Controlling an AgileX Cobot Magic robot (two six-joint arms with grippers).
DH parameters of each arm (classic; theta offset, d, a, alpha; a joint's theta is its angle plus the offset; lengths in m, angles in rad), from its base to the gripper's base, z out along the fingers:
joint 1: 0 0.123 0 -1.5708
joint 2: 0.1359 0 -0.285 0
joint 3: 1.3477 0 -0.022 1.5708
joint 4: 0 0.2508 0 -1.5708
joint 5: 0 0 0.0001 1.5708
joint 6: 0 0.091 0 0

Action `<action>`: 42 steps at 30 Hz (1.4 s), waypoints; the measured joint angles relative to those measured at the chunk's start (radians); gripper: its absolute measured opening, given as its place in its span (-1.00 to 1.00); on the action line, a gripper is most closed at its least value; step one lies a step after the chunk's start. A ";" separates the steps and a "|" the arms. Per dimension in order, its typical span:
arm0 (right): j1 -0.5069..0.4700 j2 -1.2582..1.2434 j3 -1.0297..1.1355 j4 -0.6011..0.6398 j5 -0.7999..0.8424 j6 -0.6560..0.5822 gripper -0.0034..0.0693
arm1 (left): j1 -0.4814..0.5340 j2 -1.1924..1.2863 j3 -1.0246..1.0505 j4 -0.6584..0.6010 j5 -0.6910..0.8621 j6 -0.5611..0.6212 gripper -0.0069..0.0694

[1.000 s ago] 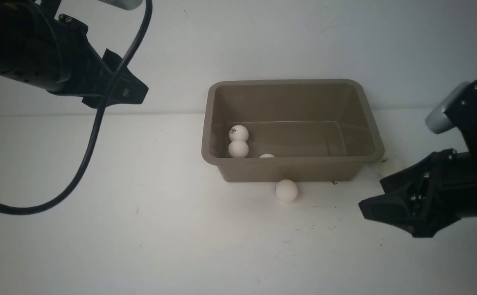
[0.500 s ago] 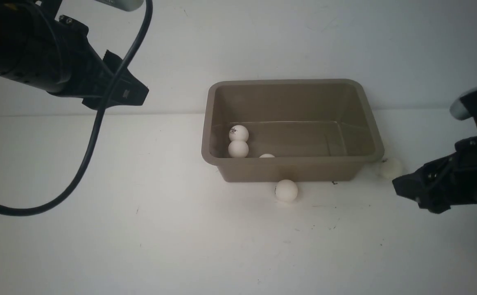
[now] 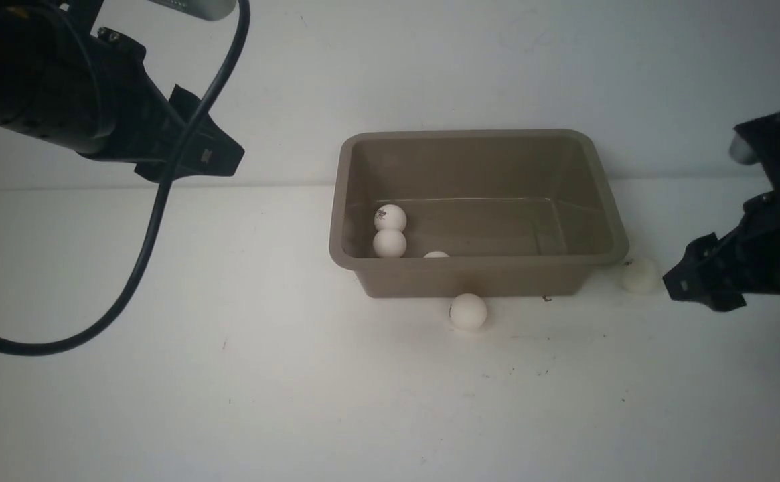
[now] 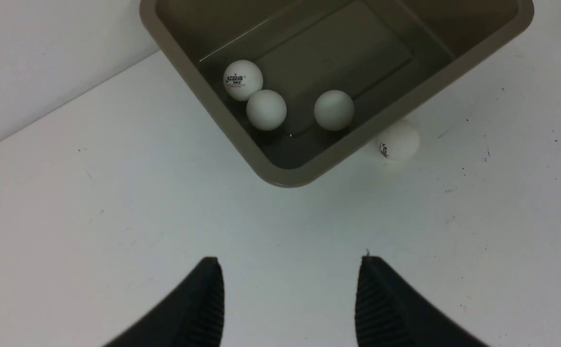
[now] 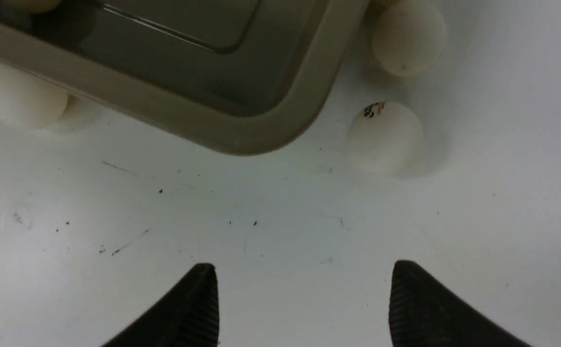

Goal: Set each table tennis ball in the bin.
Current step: Use the right arm to clamp the table tennis ball closest to it

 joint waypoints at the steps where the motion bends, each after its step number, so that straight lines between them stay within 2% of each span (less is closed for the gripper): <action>1: -0.007 0.024 -0.018 0.001 0.001 0.003 0.28 | 0.000 0.000 0.000 0.000 0.000 0.000 0.08; 7: -0.070 0.099 -0.063 0.004 0.006 0.019 0.28 | 0.000 0.000 0.000 0.000 0.000 0.000 0.08; 12: -0.098 0.113 -0.067 0.031 0.002 -0.020 0.28 | 0.000 0.000 0.000 -0.001 0.000 0.000 0.08; 32: -0.099 0.248 -0.069 0.180 -0.097 -0.136 0.28 | 0.000 0.000 0.000 -0.001 0.000 0.000 0.08; 42: -0.099 0.316 -0.069 0.202 -0.144 -0.154 0.28 | 0.000 0.000 0.000 -0.022 0.000 0.000 0.08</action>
